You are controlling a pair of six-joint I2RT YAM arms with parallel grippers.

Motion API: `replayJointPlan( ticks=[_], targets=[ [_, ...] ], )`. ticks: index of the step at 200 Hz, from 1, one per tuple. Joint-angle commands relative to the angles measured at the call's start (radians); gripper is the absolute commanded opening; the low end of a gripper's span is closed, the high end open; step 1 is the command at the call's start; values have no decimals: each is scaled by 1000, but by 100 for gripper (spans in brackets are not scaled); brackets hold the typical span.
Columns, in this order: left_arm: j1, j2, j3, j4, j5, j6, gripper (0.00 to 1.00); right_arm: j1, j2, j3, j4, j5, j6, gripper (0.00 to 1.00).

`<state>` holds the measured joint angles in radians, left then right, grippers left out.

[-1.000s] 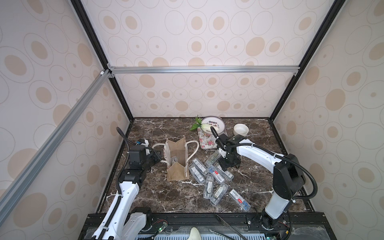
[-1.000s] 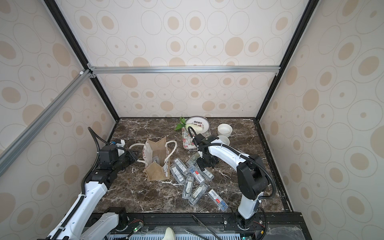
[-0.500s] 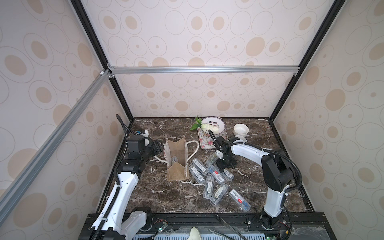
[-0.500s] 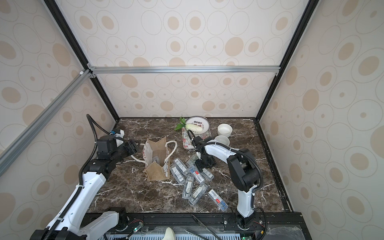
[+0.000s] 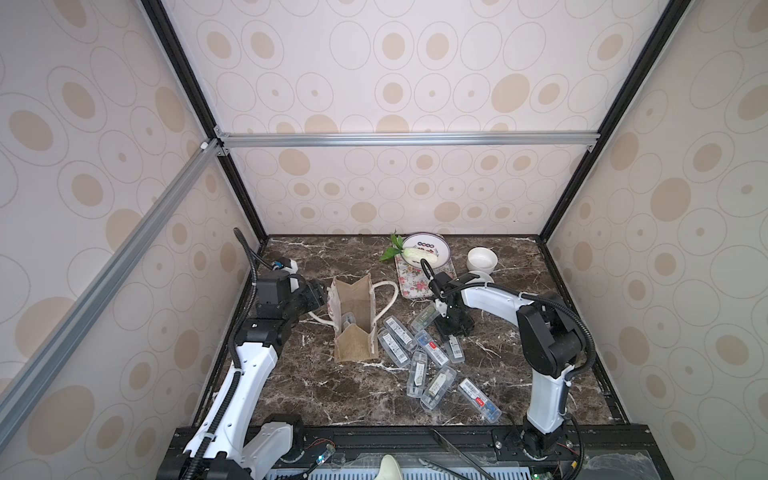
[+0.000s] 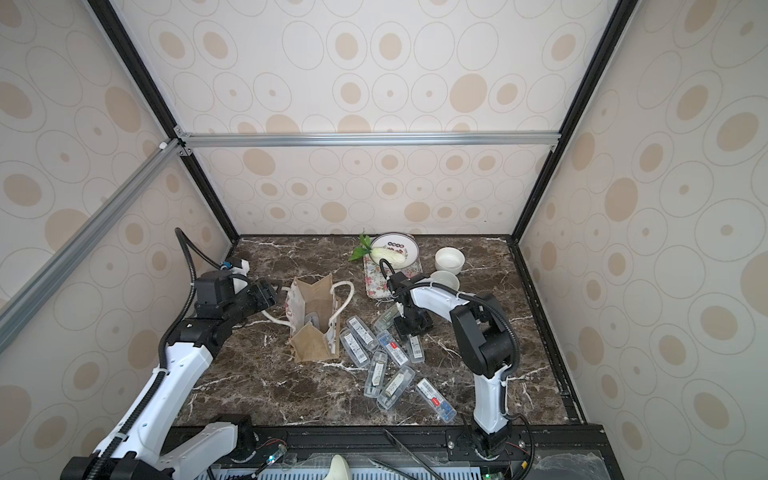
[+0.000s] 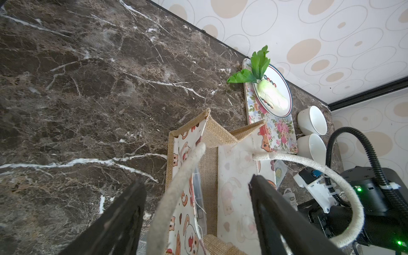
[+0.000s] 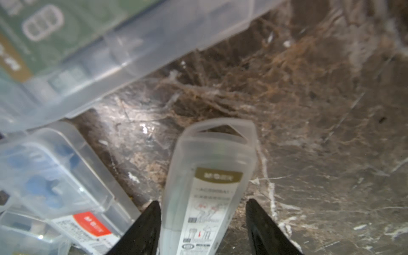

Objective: Put the compass set into the canvas bag
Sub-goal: Pick up the compass set at the center of the board, then place the compass set in the canvas bag.

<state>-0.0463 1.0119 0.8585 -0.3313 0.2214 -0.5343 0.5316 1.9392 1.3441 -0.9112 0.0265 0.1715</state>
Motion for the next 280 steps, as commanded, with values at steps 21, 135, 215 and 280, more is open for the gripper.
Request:
replayJointPlan(
  ticks=[21, 135, 215, 280],
  targets=[
    [-4, 5, 33, -5, -6, 11, 76, -11, 6, -33, -16, -7, 40, 62],
    [-4, -12, 21, -10, -7, 20, 80, -11, 8, -62, -4, -12, 113, 51],
    [-4, 5, 61, -33, -27, 56, 81, -11, -152, 9, -56, 70, 142, 39],
    [-3, 9, 52, -39, -42, 79, 81, -1, -304, 230, -150, 58, 152, 39]
  ],
)
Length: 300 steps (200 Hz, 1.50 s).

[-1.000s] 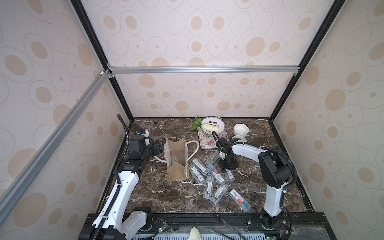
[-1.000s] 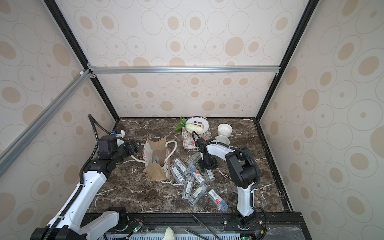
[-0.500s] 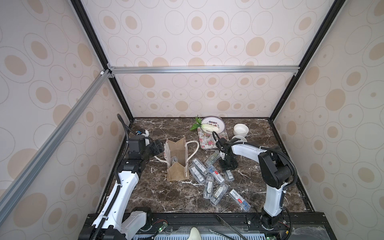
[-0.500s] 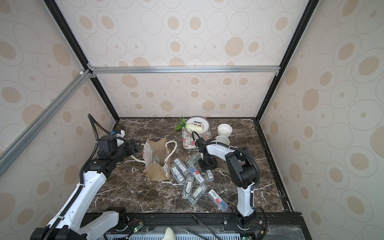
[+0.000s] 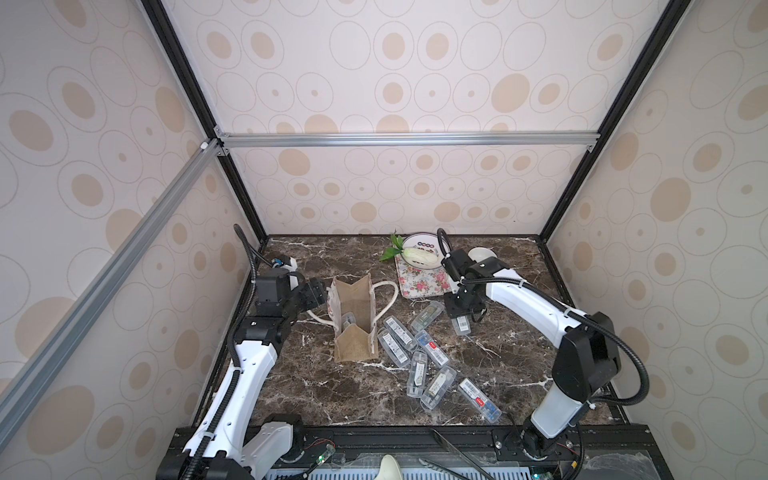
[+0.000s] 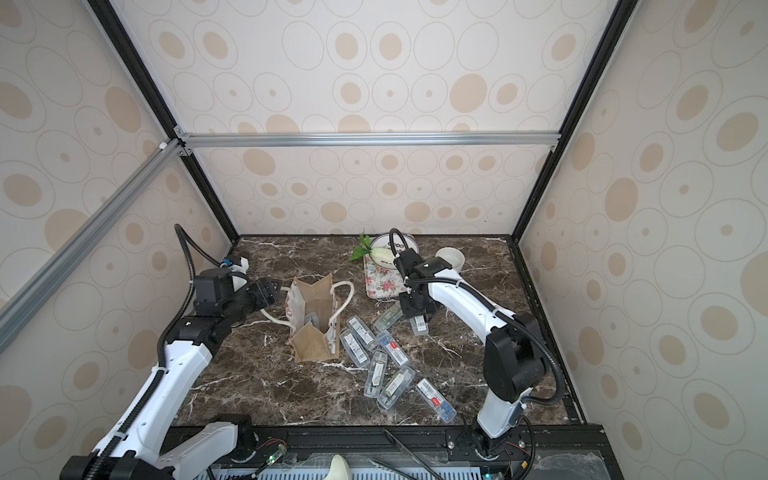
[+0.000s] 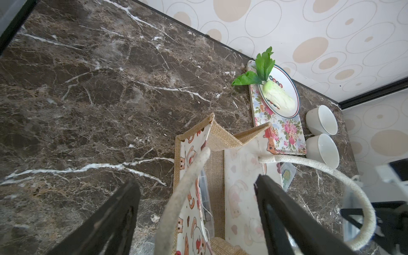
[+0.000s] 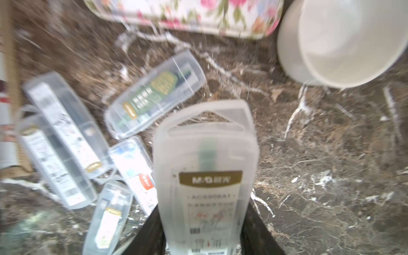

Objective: Put the compass set into the canvas bag
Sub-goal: Place the compass set in the canvas bag.

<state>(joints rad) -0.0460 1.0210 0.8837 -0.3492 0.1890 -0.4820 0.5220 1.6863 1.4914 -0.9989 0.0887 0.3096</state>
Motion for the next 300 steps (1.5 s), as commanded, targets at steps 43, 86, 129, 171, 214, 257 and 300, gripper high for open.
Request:
replayJointPlan(
  ticks=[43, 86, 129, 171, 214, 257, 300],
  targets=[
    [-4, -9, -6, 14, 25, -6, 81, 113, 17, 334, -132, 2, 6, 40],
    [-4, -15, -12, 2, 6, 5, 80, 262, 204, 670, -172, 20, -12, 41],
    [-5, -28, -22, 8, 0, -4, 78, 372, 465, 1032, -203, -18, -45, 41],
    [-4, -58, -42, 11, -28, -33, 76, 422, 598, 1143, -126, -52, -49, 41],
    [-4, -99, -73, 44, -31, -87, 74, 435, 633, 1049, -6, -54, -65, 41],
    [-4, -93, -61, 29, -31, -78, 73, 439, 712, 1063, 2, -46, -62, 41],
    [-4, -93, -51, 14, -45, -66, 72, 443, 755, 1060, -18, -45, -44, 41]
  ],
)
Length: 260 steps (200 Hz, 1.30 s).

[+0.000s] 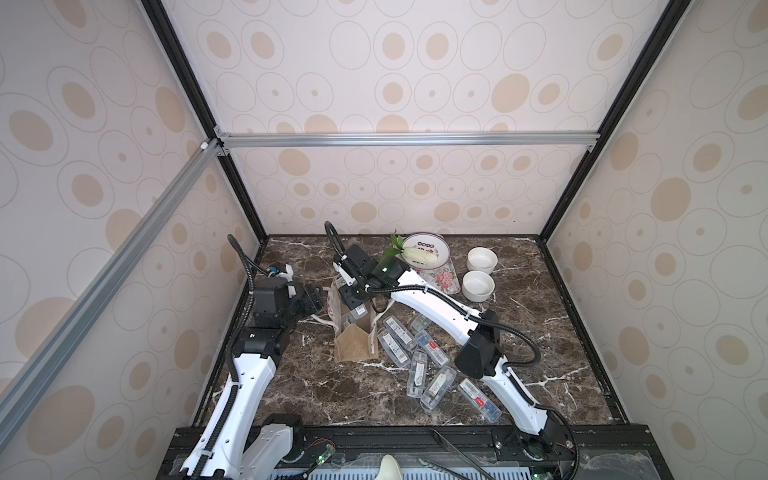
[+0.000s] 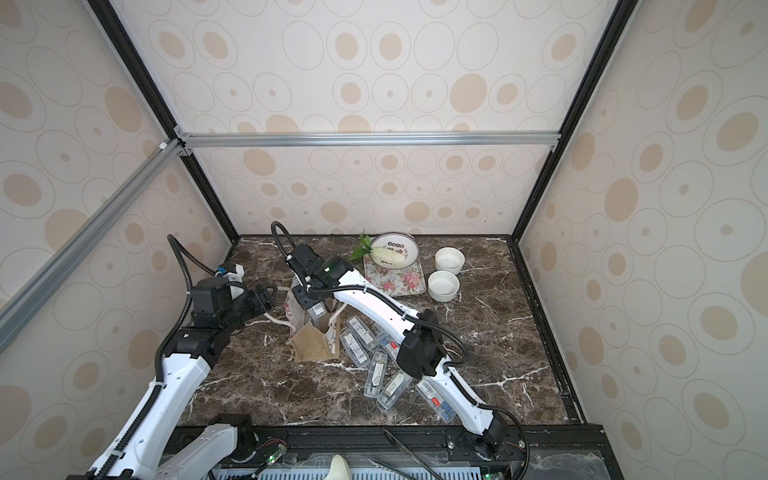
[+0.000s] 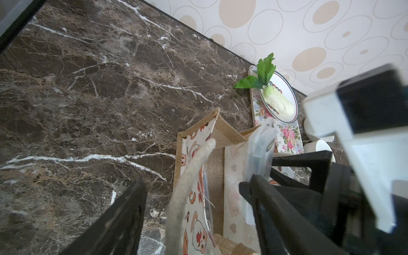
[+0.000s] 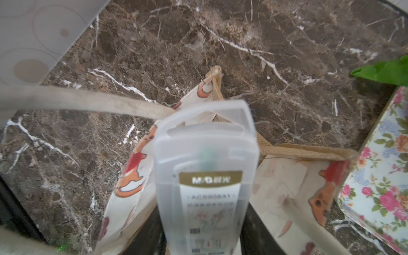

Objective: Put the compass set into the canvas bag
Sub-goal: Place the compass set in the canvas bag.

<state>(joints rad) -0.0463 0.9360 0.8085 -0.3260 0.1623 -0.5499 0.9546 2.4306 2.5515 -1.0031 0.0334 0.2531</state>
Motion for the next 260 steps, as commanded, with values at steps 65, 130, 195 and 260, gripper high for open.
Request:
replayJointPlan(
  ticks=[65, 130, 195, 260],
  targets=[
    [-4, 3, 31, -16, -18, 2, 72, 9, 88, 20, -56, 28, 58, 44],
    [-3, 11, 31, -20, -19, 1, 73, 10, 114, 48, -50, 25, 65, 53],
    [-4, 29, 49, -33, -26, 23, 73, 10, -8, 30, -35, -4, 40, 66],
    [-4, 34, 57, -32, -1, 30, 75, 10, -236, -71, -3, 31, -29, 66]
  ],
)
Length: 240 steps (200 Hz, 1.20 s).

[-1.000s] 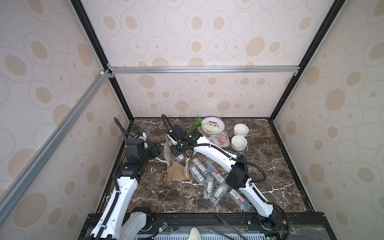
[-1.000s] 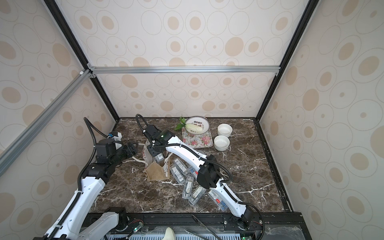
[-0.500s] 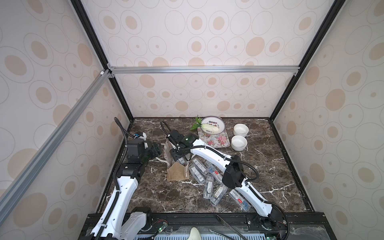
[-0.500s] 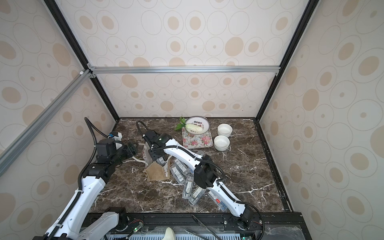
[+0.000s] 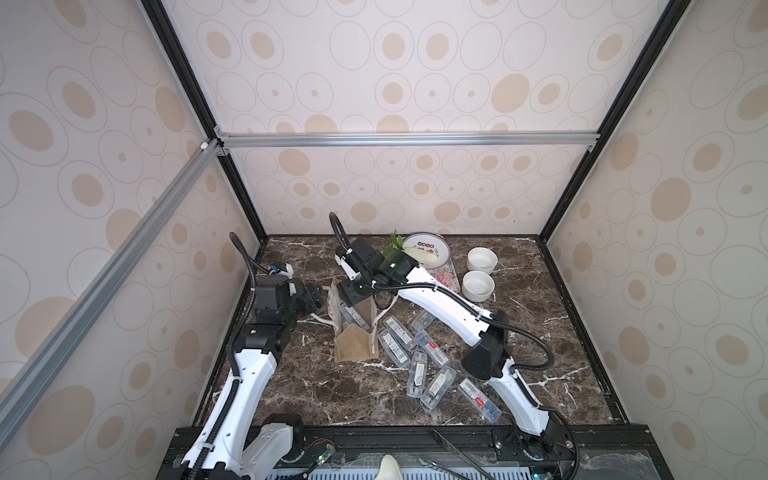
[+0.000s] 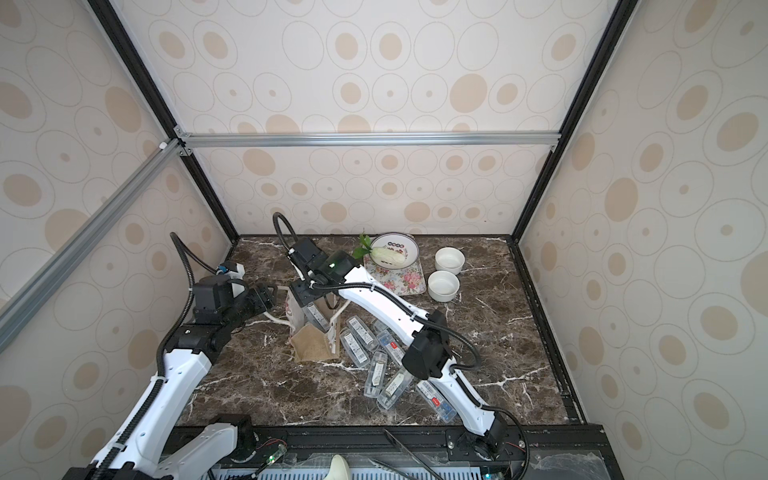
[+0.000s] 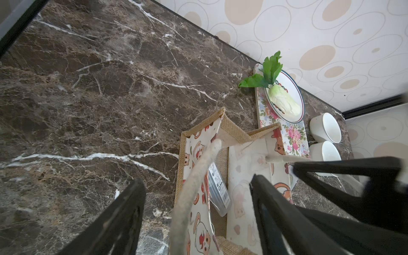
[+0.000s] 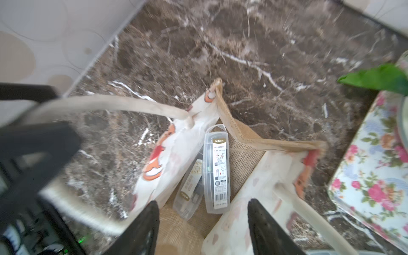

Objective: Put the compass set into the canvas bag
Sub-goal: Place the compass set in the canvas bag, then pick up the compass set at the center of the board.

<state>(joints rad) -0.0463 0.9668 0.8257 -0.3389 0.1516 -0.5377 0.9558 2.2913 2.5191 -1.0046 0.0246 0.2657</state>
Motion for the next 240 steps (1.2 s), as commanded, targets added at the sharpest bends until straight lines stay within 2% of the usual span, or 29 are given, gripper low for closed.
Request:
replayJointPlan(
  ticks=[1, 31, 52, 67, 91, 119, 137, 166, 240],
  targets=[
    [-3, 3, 40, -19, 11, 18, 75, 8, -100, -40, -3, 44, -43, 66],
    [-3, 10, 41, -15, 32, 18, 75, -24, -208, -98, -49, 114, -77, 66],
    [-3, 13, 44, -15, 32, 23, 75, -78, -313, -212, -81, 153, -71, 65],
    [-3, 13, 44, -16, 29, 28, 75, -115, -406, -379, -79, 174, -69, 65],
    [-5, 9, 41, -15, 20, 27, 75, -217, -577, -685, -2, 78, -26, 63],
    [-5, 6, 34, -3, 2, 22, 75, -261, -699, -985, 57, 60, -1, 63],
    [-4, 11, 30, 6, 9, 14, 75, -271, -686, -1101, 56, 16, 7, 63],
    [-4, 18, 35, 2, 17, 12, 75, -272, -605, -1169, 48, -57, 17, 63],
    [-5, 10, 18, 2, 6, 8, 75, -245, -402, -1112, 38, -73, 13, 63]
  ],
)
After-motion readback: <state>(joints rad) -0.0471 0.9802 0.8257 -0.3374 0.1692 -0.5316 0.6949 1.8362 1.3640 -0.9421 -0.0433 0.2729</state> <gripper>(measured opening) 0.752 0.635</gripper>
